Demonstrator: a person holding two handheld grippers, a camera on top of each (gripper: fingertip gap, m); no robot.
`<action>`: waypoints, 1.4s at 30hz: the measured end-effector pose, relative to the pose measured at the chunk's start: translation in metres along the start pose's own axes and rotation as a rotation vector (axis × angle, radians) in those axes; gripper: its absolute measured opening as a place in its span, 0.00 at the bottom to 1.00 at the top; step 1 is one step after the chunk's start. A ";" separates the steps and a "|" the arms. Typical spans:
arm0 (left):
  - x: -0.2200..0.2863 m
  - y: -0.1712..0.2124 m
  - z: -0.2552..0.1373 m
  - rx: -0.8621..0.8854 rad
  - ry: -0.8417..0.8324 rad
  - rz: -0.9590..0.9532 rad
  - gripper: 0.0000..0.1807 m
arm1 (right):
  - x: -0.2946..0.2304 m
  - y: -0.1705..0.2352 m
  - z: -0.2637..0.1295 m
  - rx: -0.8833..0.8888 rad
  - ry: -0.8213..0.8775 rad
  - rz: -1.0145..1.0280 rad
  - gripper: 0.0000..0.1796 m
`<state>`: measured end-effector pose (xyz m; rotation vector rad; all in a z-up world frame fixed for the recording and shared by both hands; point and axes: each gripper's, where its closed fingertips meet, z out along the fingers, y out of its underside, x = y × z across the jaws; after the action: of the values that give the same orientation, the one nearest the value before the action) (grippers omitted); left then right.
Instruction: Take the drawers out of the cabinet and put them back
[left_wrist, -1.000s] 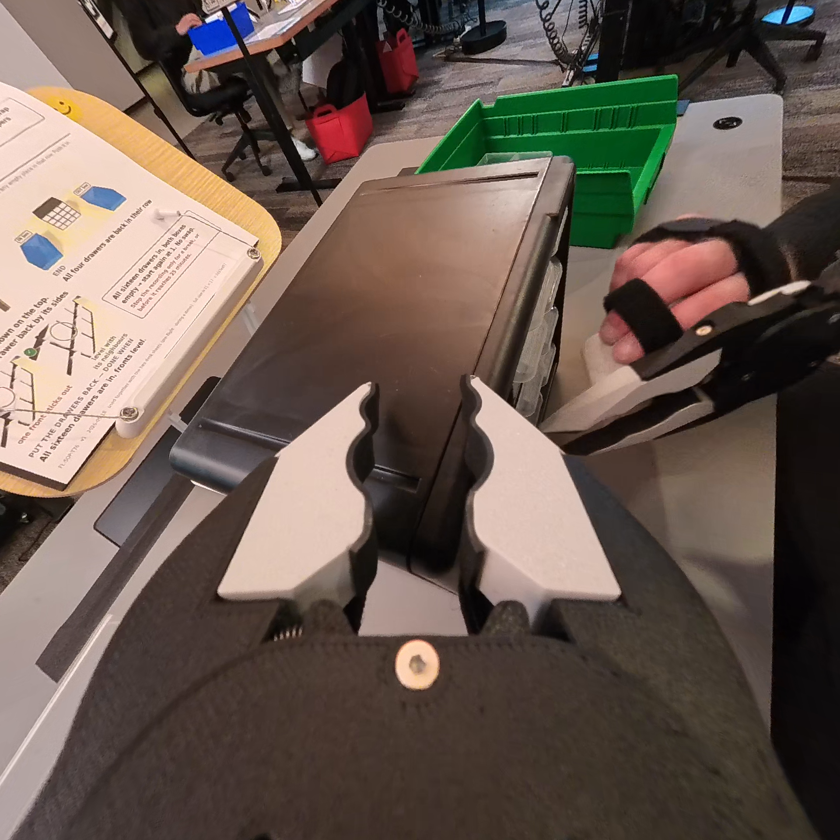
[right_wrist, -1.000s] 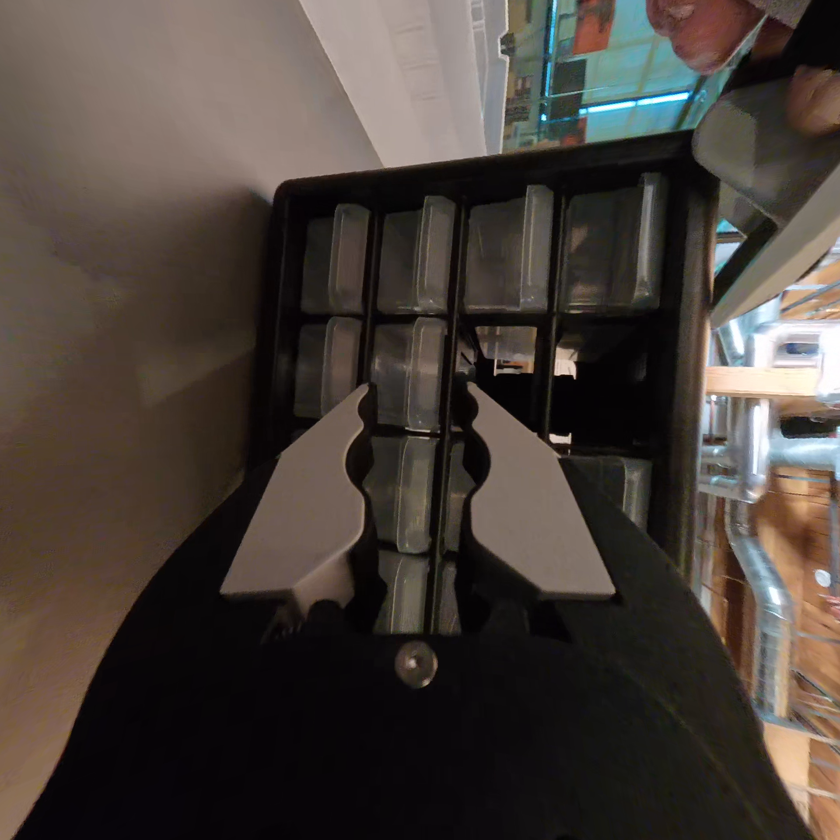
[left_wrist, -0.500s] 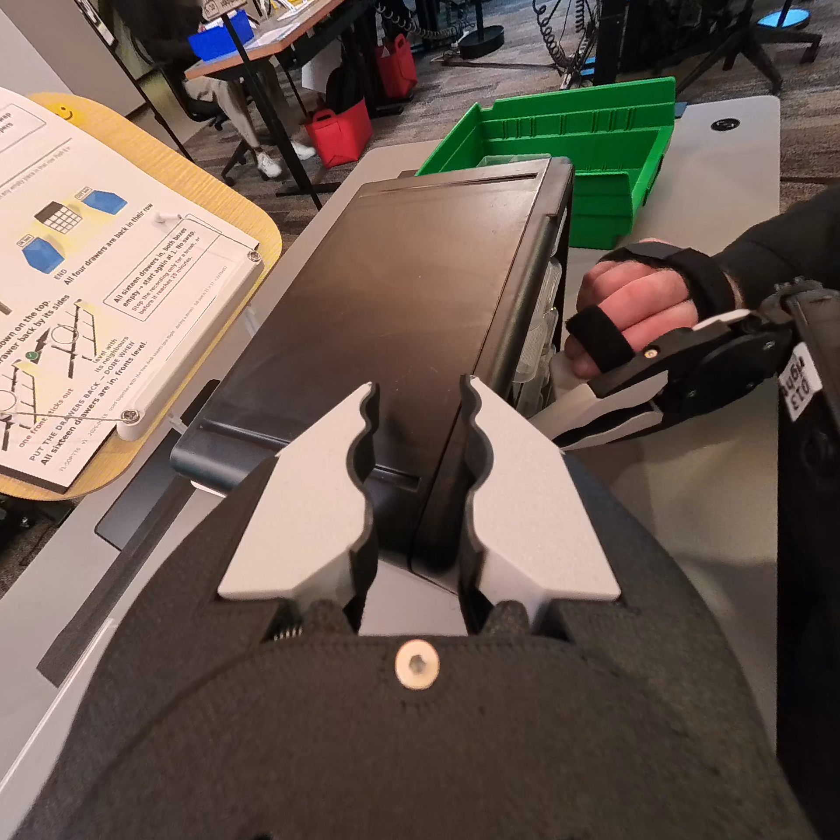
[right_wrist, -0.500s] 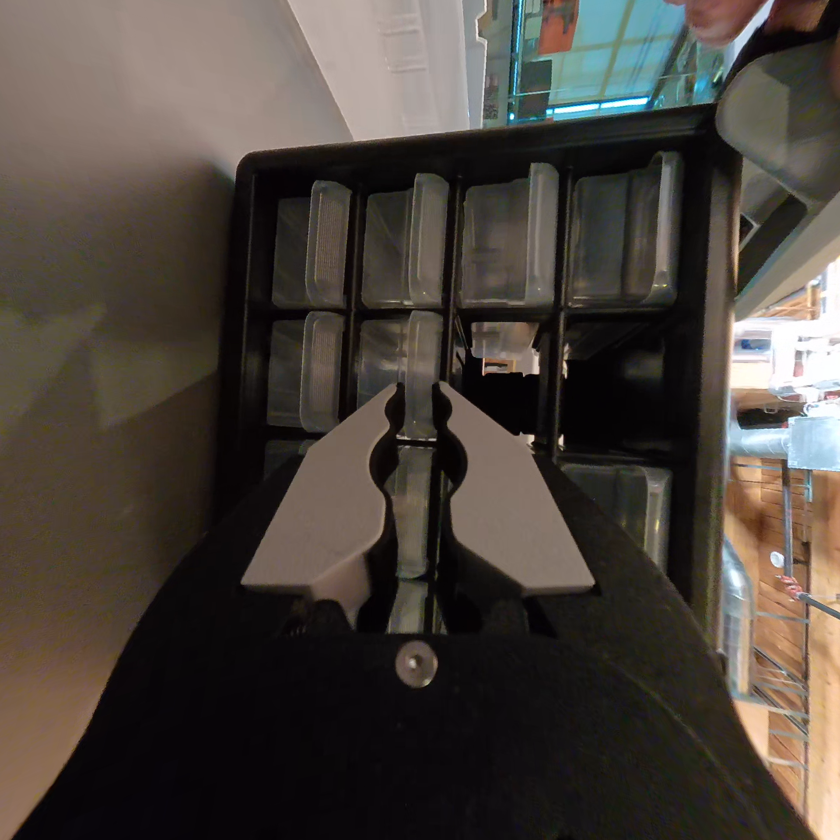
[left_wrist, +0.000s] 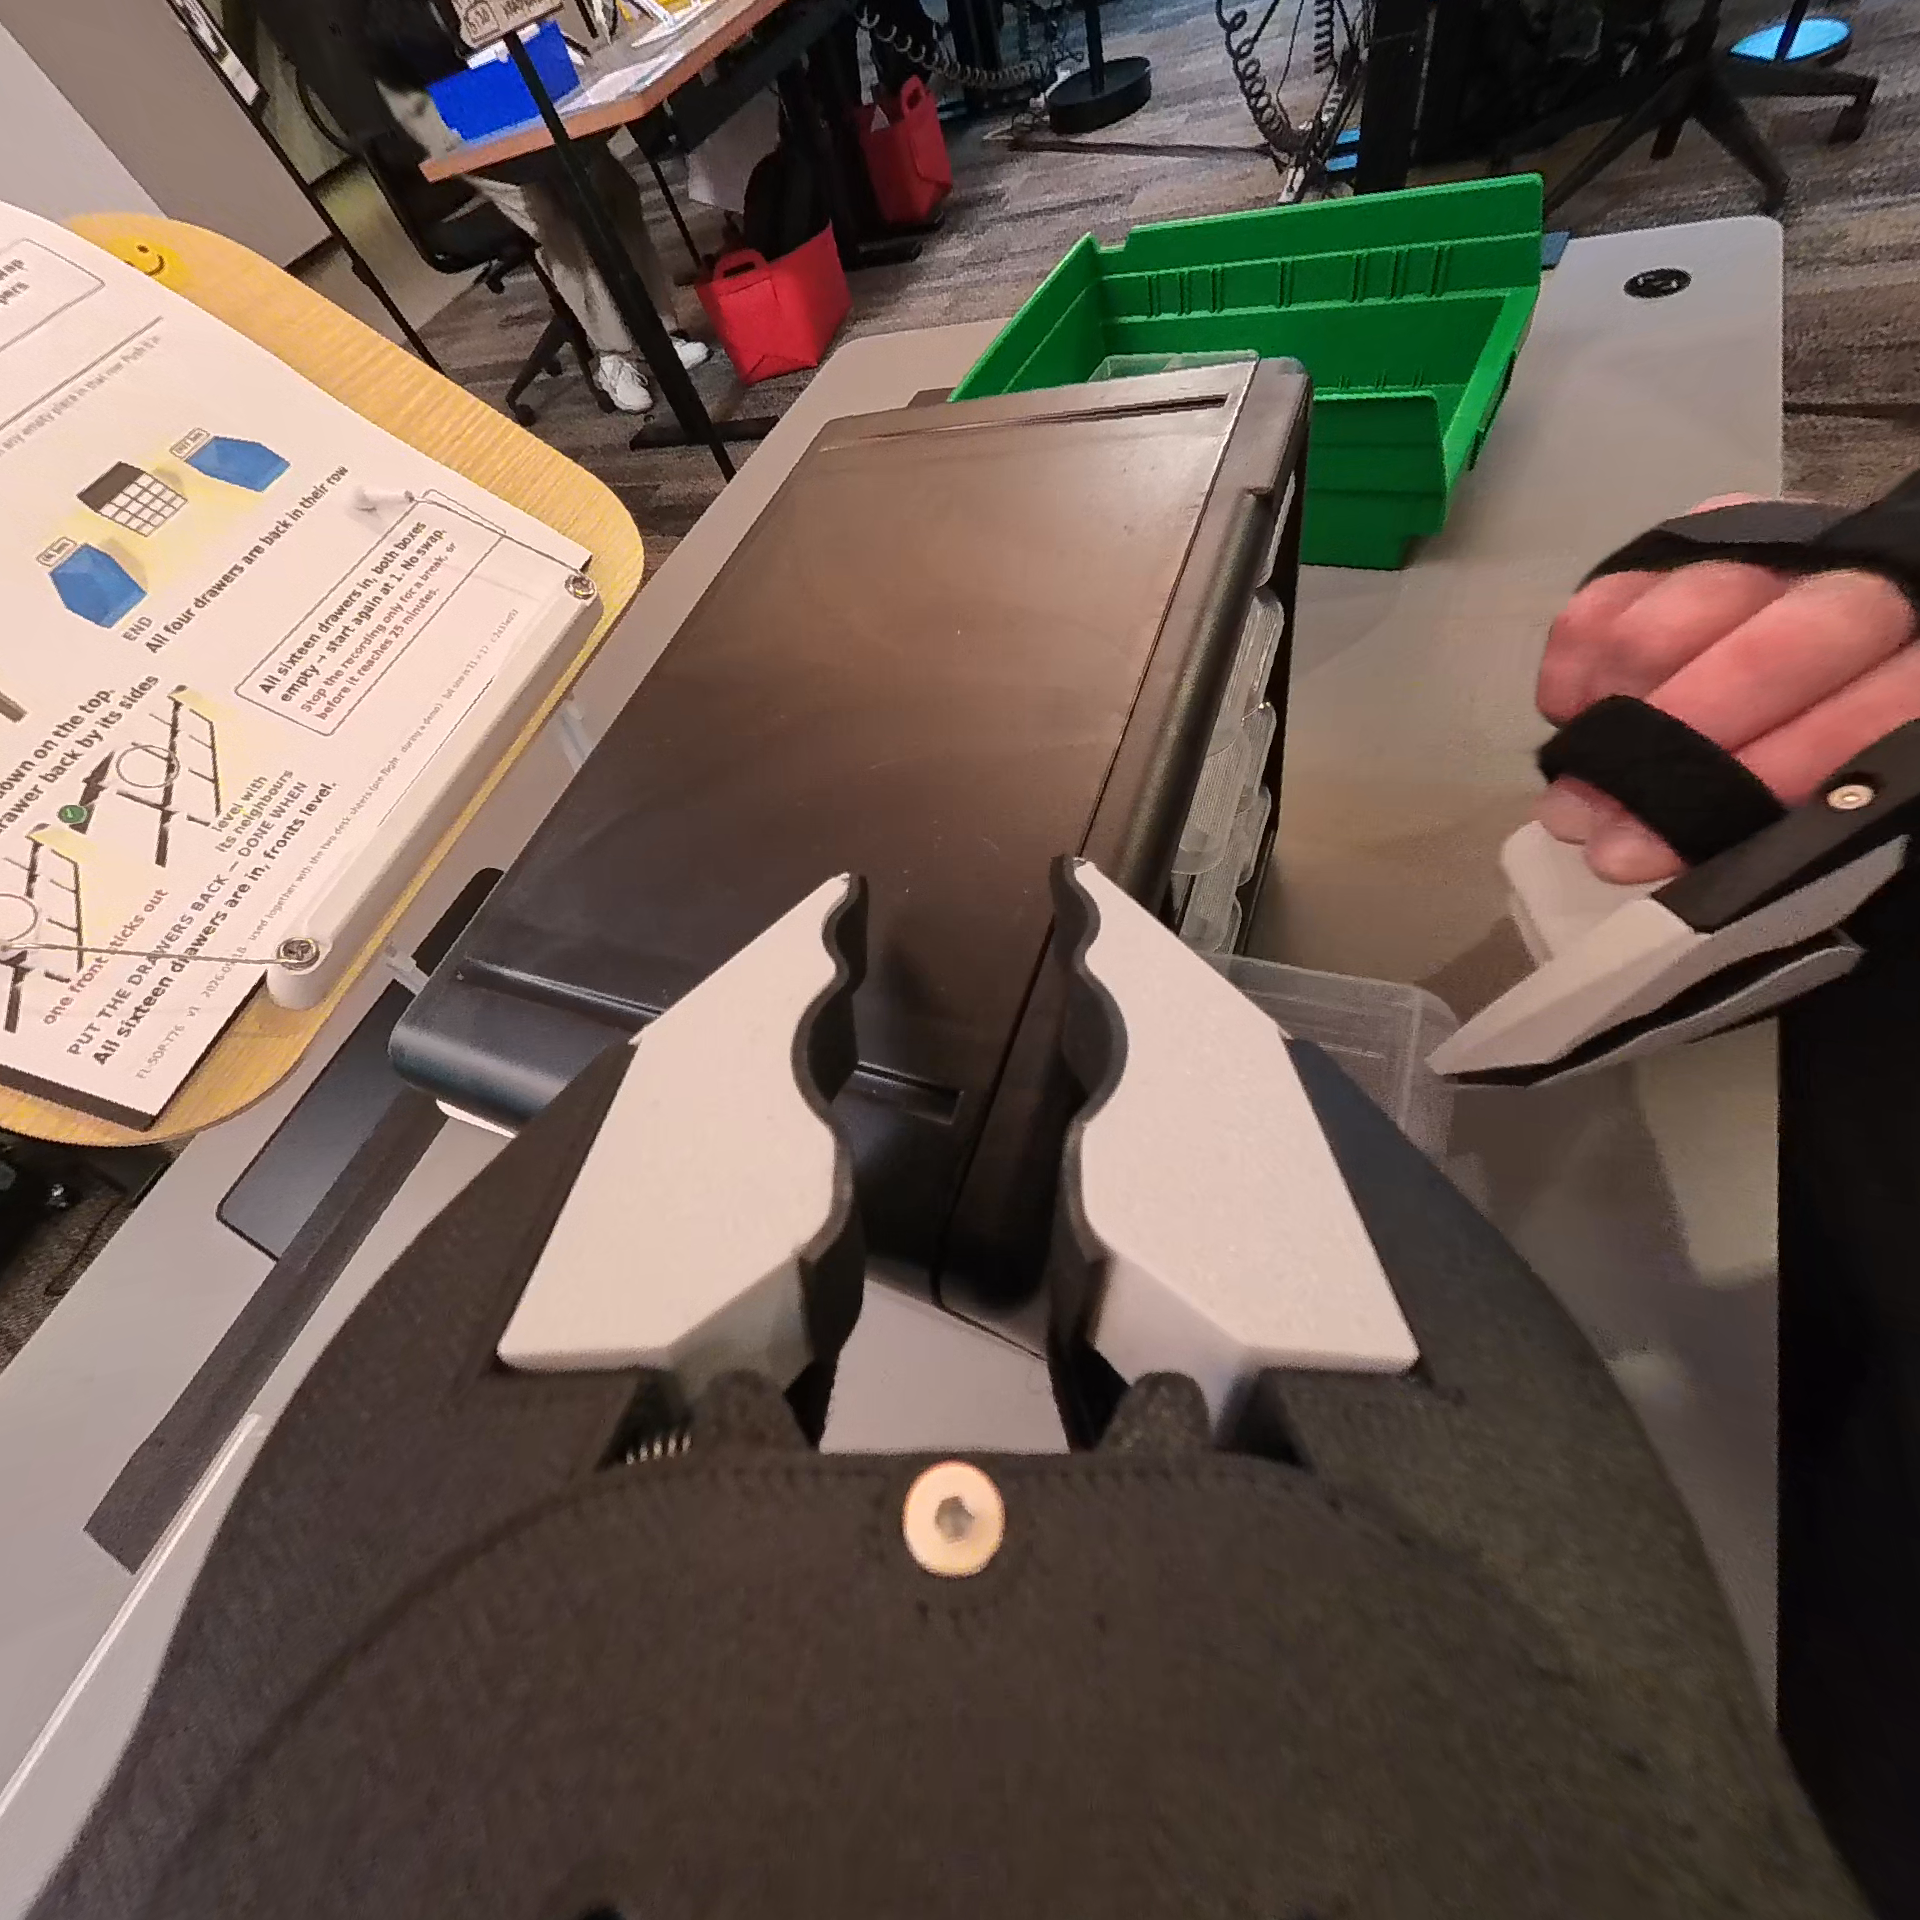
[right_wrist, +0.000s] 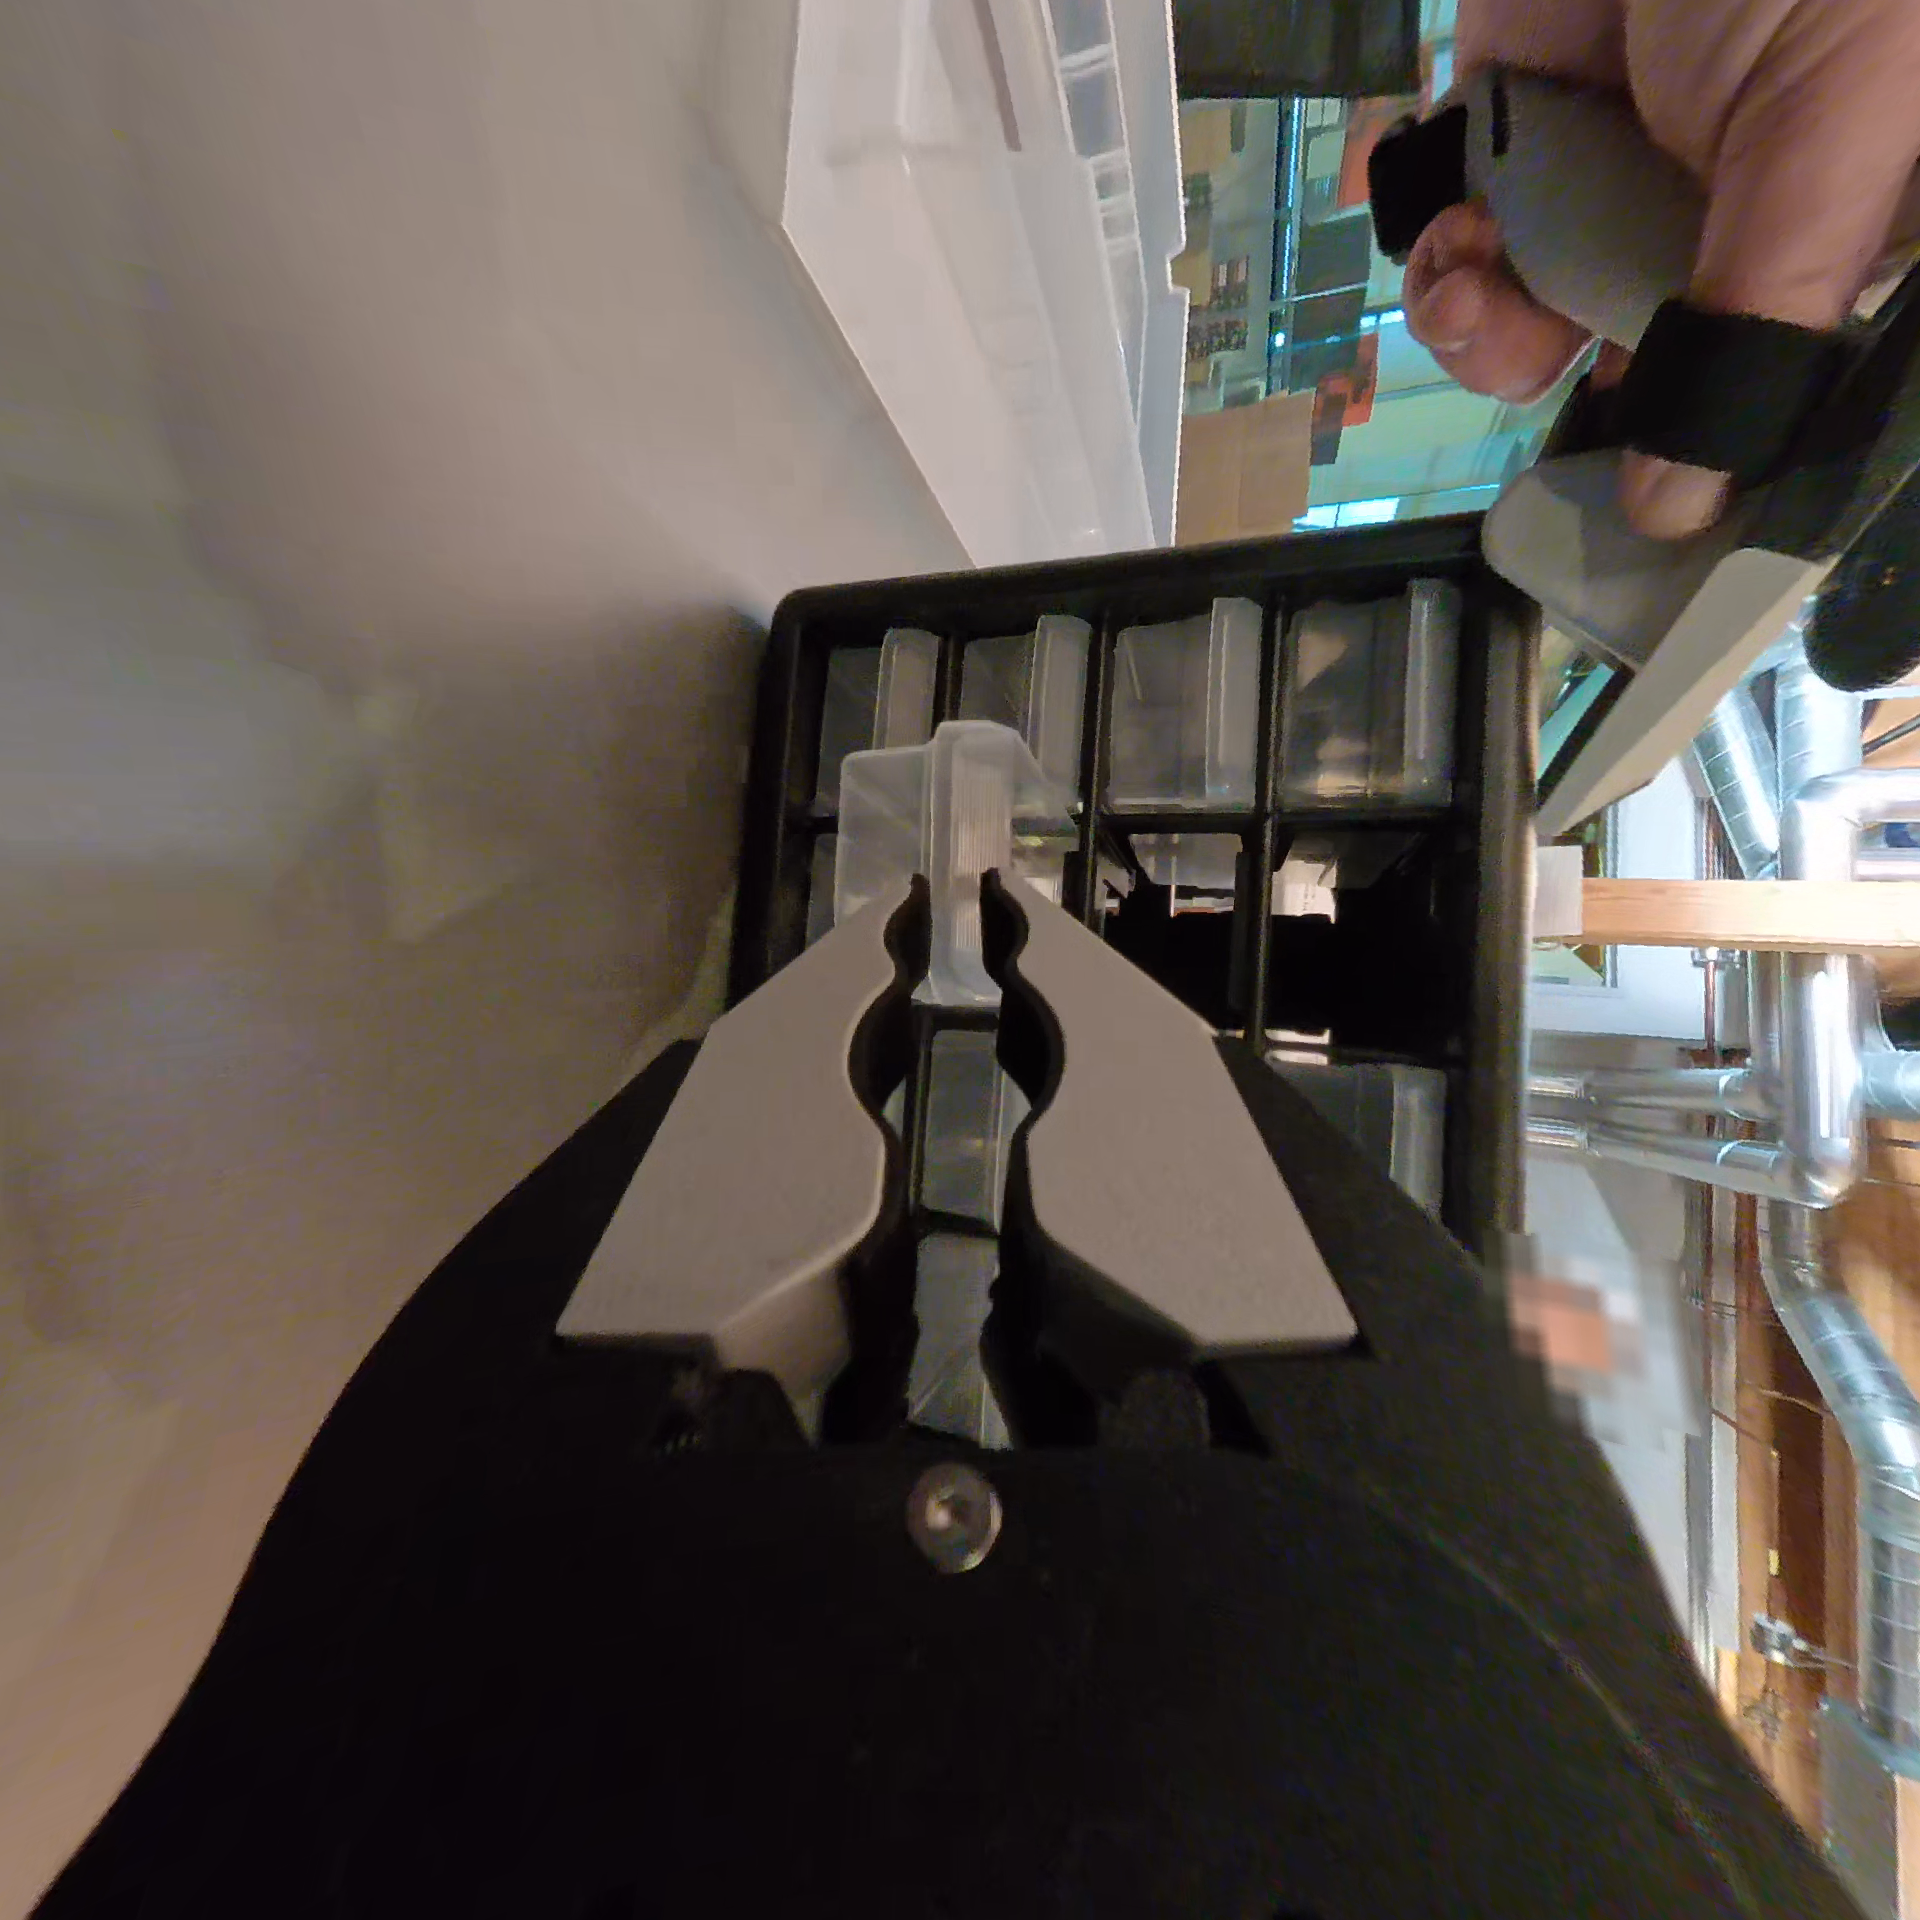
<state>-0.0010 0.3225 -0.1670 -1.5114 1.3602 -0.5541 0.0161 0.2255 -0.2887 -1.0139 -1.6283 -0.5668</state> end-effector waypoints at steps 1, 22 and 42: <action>0.000 0.000 0.000 0.000 0.000 0.000 0.19 | -0.001 -0.002 -0.003 0.001 -0.003 0.008 0.04; 0.000 0.000 0.001 -0.004 -0.014 -0.004 0.20 | 0.035 -0.020 -0.060 0.066 -0.042 0.201 0.00; 0.000 0.000 0.002 -0.004 -0.016 -0.004 0.20 | 0.020 0.045 -0.106 -0.049 0.009 0.016 0.00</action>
<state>0.0004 0.3234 -0.1673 -1.5194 1.3470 -0.5406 0.1102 0.1720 -0.2440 -1.0584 -1.6042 -0.6021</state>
